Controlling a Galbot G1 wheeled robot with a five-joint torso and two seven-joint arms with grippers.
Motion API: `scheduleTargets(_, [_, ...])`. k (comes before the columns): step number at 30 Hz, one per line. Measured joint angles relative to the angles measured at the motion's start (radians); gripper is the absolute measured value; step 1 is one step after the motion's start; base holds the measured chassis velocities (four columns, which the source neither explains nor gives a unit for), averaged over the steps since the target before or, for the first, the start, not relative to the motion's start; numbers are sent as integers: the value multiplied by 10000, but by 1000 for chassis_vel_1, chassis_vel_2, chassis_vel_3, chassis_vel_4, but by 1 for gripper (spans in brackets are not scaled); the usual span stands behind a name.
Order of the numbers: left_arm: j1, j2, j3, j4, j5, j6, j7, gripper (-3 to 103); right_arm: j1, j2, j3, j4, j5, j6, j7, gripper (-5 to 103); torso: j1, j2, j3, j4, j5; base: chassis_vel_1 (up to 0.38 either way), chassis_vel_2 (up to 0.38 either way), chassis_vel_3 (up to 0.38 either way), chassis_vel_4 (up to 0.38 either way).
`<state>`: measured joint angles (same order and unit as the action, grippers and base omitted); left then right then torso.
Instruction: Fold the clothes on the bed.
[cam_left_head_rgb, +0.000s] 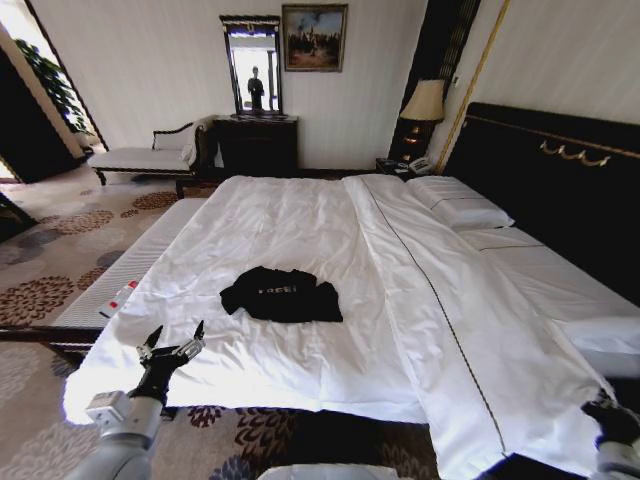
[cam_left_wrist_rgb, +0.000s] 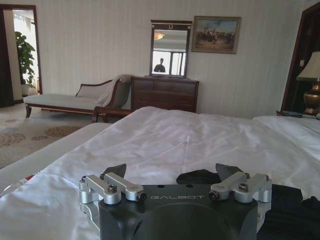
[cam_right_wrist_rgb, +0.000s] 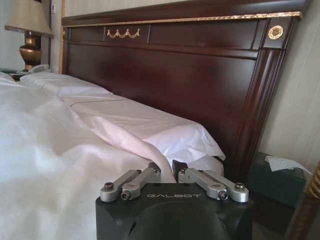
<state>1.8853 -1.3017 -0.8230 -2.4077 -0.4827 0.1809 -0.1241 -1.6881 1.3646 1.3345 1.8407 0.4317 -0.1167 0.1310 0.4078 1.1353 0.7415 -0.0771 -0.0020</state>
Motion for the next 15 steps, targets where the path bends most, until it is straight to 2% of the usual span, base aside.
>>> scheduleTargets(1, [0, -23, 6, 0, 5, 0, 1, 100, 2, 12, 17, -3, 23, 34, 23, 15, 0, 0, 0, -1, 0, 0, 0, 0, 0])
scheduleTargets(4, [0, -58, 18, -1, 15, -2, 11, 100, -12, 32, 33, -8, 141, 81, 72, 20, -2, 0, -1, 1, -1, 0, 0, 0, 0])
scheduleTargets(5, [3, -73, 22, -1, 17, -3, 17, 100, -75, 61, 34, -8, 265, 144, 101, 32, -2, 1, -1, 10, 0, 0, 0, 0, 0])
scheduleTargets(7, [3, -73, 23, -1, 17, -5, 20, 100, -113, 82, 33, -4, 305, 177, 104, 32, -2, 1, 0, 11, 1, 0, 0, 0, 0])
scheduleTargets(11, [-29, -54, 24, -6, 15, -6, 23, 100, -204, 153, 64, 8, 421, 529, 108, 53, -1, 1, 0, 13, 2, 0, 0, 0, 0])
scheduleTargets(13, [-29, -54, 24, -8, 13, -6, 23, 100, -204, 153, 67, 4, 438, 574, 108, 53, -1, 1, 0, 14, 2, 0, 0, 0, 0])
scheduleTargets(15, [-26, -64, 13, -15, 11, -6, 26, 100, -222, 143, 70, 20, 570, 699, 103, 64, -1, 1, 0, 13, 3, 0, 0, 0, 0])
